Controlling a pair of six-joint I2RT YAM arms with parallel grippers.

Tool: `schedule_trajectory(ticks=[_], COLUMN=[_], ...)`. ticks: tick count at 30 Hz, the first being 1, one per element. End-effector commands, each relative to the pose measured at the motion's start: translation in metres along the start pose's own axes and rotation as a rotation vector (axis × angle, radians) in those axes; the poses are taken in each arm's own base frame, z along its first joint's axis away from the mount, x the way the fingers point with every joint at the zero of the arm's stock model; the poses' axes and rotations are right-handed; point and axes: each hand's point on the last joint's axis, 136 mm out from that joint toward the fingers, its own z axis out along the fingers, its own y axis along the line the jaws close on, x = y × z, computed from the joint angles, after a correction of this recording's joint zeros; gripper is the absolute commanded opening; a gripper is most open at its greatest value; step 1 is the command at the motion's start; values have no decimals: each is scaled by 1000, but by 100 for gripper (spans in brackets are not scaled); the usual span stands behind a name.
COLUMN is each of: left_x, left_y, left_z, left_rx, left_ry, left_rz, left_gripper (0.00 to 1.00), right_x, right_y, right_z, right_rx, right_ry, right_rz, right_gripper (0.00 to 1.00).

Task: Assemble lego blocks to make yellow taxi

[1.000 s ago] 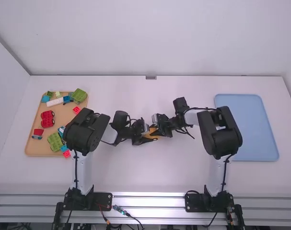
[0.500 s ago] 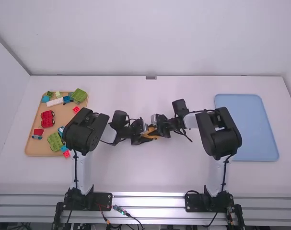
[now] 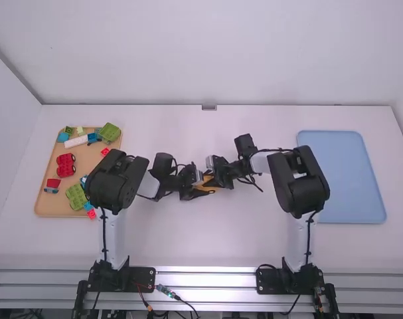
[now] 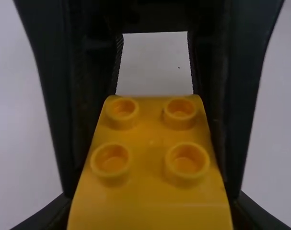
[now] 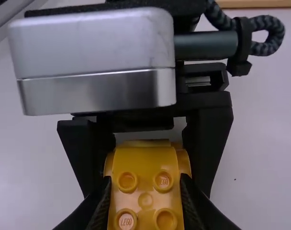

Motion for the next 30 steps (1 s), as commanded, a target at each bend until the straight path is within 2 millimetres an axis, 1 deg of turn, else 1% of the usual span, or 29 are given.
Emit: schedule_trajectory(ticks=[1, 3, 8, 10, 13, 15, 19, 24, 30], left_x=[26, 26, 24, 23, 23, 24, 23, 24, 29], left_y=[15, 15, 18, 20, 22, 22, 23, 22, 12], left_z=[5, 5, 6, 7, 8, 8, 8, 8, 7], left_rx=[-102, -103, -103, -99, -90, -86, -85, -80, -64], left_ry=[122, 122, 121, 125, 135, 140, 141, 141, 143], left_rz=[44, 45, 45, 40, 25, 18, 16, 15, 20], left_gripper=[2, 2, 2, 2, 2, 2, 2, 2, 2], right_x=[82, 84, 96, 98, 99, 99, 97, 99, 91], right_y=[36, 38, 40, 42, 41, 36, 31, 31, 27], right_z=[24, 23, 22, 21, 23, 22, 20, 18, 16], right_rx=[-67, -83, -83, -88, -73, -29, 22, 38, 3], right_ry=[239, 259, 350, 358, 332, 289, 211, 201, 206], right_rz=[184, 177, 165, 155, 126, 147, 164, 178, 204], right_gripper=[0, 0, 0, 0, 0, 0, 0, 0, 0])
